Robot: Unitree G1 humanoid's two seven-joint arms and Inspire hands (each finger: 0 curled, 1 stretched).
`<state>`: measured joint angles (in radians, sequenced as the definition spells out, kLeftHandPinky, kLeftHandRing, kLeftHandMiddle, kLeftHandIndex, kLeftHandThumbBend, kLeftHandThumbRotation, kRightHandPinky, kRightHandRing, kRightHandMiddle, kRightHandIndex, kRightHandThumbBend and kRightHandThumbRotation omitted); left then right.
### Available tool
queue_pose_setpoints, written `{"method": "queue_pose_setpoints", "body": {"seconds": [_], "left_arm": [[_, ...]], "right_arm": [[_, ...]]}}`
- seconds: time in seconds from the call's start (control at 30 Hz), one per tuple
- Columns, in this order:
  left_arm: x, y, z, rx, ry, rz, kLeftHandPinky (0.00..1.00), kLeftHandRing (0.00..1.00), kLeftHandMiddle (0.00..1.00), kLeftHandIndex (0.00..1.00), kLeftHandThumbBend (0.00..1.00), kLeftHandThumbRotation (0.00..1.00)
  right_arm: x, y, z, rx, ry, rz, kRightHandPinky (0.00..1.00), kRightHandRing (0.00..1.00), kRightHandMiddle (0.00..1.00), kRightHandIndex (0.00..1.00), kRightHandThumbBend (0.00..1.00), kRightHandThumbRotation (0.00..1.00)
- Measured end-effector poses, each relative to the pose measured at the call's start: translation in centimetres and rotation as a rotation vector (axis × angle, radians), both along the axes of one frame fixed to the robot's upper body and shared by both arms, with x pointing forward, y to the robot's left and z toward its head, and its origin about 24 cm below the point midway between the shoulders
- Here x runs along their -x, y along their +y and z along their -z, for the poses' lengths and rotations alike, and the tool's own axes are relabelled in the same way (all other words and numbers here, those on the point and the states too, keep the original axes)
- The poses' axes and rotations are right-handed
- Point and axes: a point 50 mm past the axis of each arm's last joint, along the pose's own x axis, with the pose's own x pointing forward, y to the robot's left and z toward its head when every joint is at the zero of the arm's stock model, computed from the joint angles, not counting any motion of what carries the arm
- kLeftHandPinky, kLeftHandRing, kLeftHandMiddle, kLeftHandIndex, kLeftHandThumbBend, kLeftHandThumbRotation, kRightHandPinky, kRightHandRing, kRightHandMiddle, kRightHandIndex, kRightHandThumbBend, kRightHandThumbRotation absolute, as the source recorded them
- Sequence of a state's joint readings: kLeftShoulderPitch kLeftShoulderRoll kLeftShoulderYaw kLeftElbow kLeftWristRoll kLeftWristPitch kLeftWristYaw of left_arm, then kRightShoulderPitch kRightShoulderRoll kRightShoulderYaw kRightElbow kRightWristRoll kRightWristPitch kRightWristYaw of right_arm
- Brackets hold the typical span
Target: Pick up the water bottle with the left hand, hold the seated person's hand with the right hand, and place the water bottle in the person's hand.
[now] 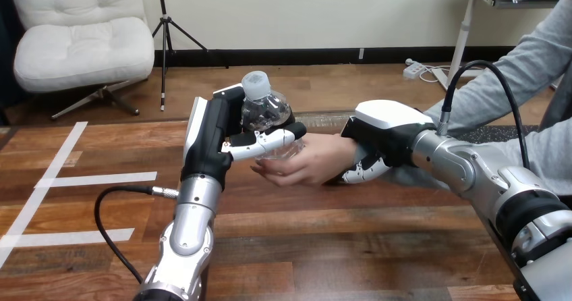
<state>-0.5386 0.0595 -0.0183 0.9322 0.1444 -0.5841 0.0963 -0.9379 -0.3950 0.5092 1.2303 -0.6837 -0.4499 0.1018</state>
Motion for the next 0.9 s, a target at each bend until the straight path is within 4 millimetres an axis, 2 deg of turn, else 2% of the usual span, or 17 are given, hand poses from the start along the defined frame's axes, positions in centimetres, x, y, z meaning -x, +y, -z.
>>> {"method": "queue_pose_setpoints", "body": {"seconds": [0.07, 0.27, 0.3, 0.43, 0.67, 0.9], "left_arm": [[-0.01, 0.00, 0.04, 0.006, 0.008, 0.012, 0.40, 0.49, 0.56, 0.57, 0.81, 0.07], [-0.08, 0.01, 0.21, 0.014, 0.037, 0.042, 0.49, 0.59, 0.66, 0.69, 0.87, 0.32], [-0.08, 0.00, 0.24, 0.013, 0.042, 0.046, 0.52, 0.62, 0.69, 0.72, 0.88, 0.41], [-0.09, -0.01, 0.31, 0.011, 0.052, 0.064, 0.58, 0.68, 0.74, 0.77, 0.90, 0.52], [-0.13, -0.12, 0.19, 0.026, 0.058, 0.088, 0.69, 0.78, 0.82, 0.84, 0.88, 0.62], [-0.17, -0.71, -0.11, 0.046, 0.050, 0.108, 0.76, 0.83, 0.86, 0.87, 0.92, 0.68]], "right_arm": [[0.00, -0.01, 0.00, 0.000, 0.000, 0.000, 0.25, 0.30, 0.36, 0.37, 0.45, 0.31], [0.01, -0.06, 0.02, 0.001, 0.001, 0.001, 0.25, 0.30, 0.36, 0.37, 0.45, 0.31], [0.01, -0.07, 0.03, 0.001, 0.002, 0.002, 0.25, 0.30, 0.36, 0.37, 0.45, 0.31], [0.03, -0.13, 0.08, 0.002, 0.004, 0.004, 0.25, 0.29, 0.36, 0.36, 0.45, 0.31], [0.03, -0.14, 0.10, 0.002, 0.005, 0.005, 0.24, 0.29, 0.35, 0.36, 0.45, 0.31], [0.03, -0.13, 0.11, 0.002, 0.005, 0.005, 0.24, 0.29, 0.35, 0.36, 0.45, 0.31]]}}
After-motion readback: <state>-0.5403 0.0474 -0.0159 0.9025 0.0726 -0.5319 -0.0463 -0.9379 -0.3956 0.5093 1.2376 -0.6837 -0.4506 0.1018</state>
